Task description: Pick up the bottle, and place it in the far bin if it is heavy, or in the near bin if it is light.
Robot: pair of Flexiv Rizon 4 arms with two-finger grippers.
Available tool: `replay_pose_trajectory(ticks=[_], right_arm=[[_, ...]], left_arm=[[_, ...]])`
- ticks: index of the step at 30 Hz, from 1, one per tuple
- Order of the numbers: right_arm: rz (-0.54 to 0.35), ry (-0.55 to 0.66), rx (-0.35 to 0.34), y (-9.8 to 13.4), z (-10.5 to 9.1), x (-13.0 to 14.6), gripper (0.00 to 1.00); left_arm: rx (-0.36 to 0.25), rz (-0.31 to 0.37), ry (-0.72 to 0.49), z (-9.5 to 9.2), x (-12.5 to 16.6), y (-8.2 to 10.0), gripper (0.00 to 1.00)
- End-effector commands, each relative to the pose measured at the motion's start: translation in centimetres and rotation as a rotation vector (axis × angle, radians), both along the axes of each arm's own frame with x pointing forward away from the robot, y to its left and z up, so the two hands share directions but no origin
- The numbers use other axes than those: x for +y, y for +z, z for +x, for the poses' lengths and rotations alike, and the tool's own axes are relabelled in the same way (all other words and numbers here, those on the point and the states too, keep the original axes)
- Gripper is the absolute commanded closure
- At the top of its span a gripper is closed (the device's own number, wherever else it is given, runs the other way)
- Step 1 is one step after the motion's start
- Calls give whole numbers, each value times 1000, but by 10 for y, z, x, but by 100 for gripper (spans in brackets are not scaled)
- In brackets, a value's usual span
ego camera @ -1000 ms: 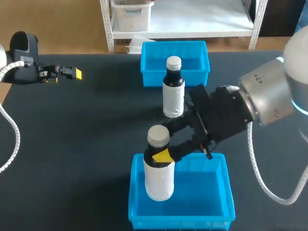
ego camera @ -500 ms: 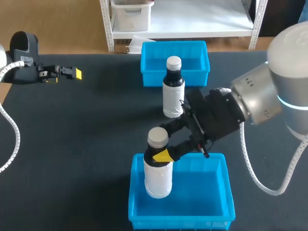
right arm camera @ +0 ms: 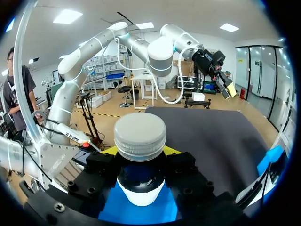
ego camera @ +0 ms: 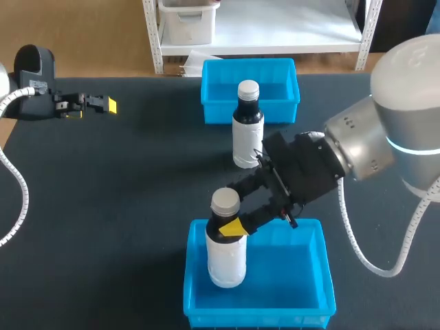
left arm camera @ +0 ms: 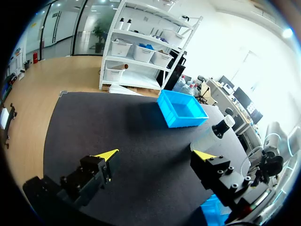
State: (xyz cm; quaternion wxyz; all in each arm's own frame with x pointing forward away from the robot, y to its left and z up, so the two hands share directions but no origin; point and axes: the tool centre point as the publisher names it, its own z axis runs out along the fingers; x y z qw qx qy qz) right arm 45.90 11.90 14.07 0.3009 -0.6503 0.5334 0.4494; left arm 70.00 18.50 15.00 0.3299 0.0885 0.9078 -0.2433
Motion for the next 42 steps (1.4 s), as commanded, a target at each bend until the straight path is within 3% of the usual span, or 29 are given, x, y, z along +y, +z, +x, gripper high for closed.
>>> replay_pose_trajectory(ticks=[1,3,4,5,7,9,20,28,36,42], right_arm=[[-3,4,3,-2,2,2,100],[-5,4,5,-3,2,1,94],[-5,5,6,-3,2,1,85],[-6,5,7,-3,2,1,68],[-7,5,8,-4,2,1,52],[-8,6,9,-4,2,2,0],[-19,10,10,-4,2,0,0],[-67,-35,9,-9,16,-23,0],[-123,-143,-1,-7,46,-77,0],[-135,-241,-9,-7,87,-111,0]], left_arm=[[0,0,0,0,0,0,0],[0,0,0,0,0,0,0],[0,0,0,0,0,0,0],[0,0,0,0,0,0,0],[0,0,0,0,0,0,0],[0,0,0,0,0,0,0],[0,0,0,0,0,0,0],[0,0,0,0,0,0,0],[0,0,0,0,0,0,0],[0,0,0,0,0,0,0]])
